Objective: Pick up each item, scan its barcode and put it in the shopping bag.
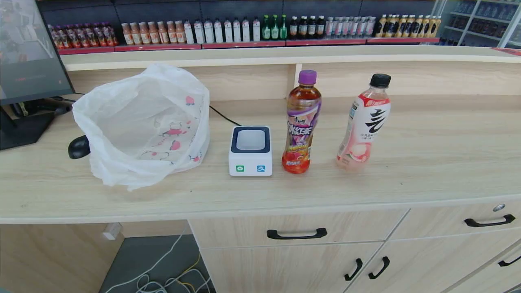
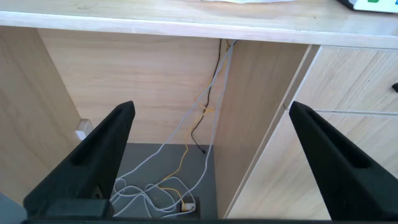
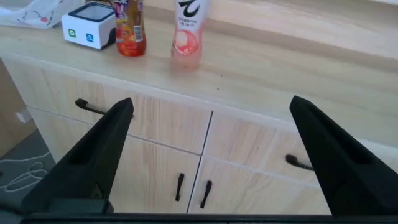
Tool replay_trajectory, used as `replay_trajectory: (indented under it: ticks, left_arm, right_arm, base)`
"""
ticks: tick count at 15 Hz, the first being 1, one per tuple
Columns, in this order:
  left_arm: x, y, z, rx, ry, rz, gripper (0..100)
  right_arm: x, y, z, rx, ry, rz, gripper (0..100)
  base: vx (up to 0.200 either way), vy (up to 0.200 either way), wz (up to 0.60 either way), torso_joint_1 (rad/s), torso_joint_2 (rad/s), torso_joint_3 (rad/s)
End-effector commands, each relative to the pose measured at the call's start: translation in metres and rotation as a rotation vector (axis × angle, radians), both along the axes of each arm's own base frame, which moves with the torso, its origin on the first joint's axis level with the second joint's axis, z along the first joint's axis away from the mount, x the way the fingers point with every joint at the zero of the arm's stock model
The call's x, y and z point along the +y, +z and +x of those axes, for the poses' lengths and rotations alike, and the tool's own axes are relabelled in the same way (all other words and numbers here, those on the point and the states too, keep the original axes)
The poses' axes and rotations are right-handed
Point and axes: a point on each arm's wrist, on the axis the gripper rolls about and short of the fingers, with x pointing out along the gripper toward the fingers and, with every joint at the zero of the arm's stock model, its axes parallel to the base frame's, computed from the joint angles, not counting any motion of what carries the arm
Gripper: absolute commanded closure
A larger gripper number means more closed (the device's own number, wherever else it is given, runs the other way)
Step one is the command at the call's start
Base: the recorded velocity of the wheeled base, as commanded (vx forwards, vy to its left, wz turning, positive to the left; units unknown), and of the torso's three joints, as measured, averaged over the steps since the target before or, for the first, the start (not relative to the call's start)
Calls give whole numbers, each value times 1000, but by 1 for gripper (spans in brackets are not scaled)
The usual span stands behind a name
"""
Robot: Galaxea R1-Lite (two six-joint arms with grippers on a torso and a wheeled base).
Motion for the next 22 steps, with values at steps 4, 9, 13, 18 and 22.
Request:
replay_trajectory:
  ticks: [4, 9, 13, 18, 22]
  left_arm:
    - [0, 0, 0, -1, 0, 0, 0]
    - [0, 0, 0, -1, 0, 0, 0]
    - [0, 0, 0, -1, 0, 0, 0]
    - [0, 0, 0, -1, 0, 0, 0]
    - [0, 0, 0, -1, 0, 0, 0]
  right_arm:
    - [5, 46, 41, 42, 190, -182, 0]
    - [25, 51, 90, 88, 391, -228, 0]
    - [78, 50, 165, 36, 450, -202, 0]
    - [152, 39, 190, 87, 266, 51, 0]
    - [176, 28, 199, 96, 216, 57, 0]
  base:
    - [0, 0, 0, 0, 0, 0]
    - [0, 0, 0, 0, 0, 0]
    - [0, 0, 0, 0, 0, 0]
    - [0, 0, 0, 0, 0, 0]
    - [0, 0, 0, 0, 0, 0]
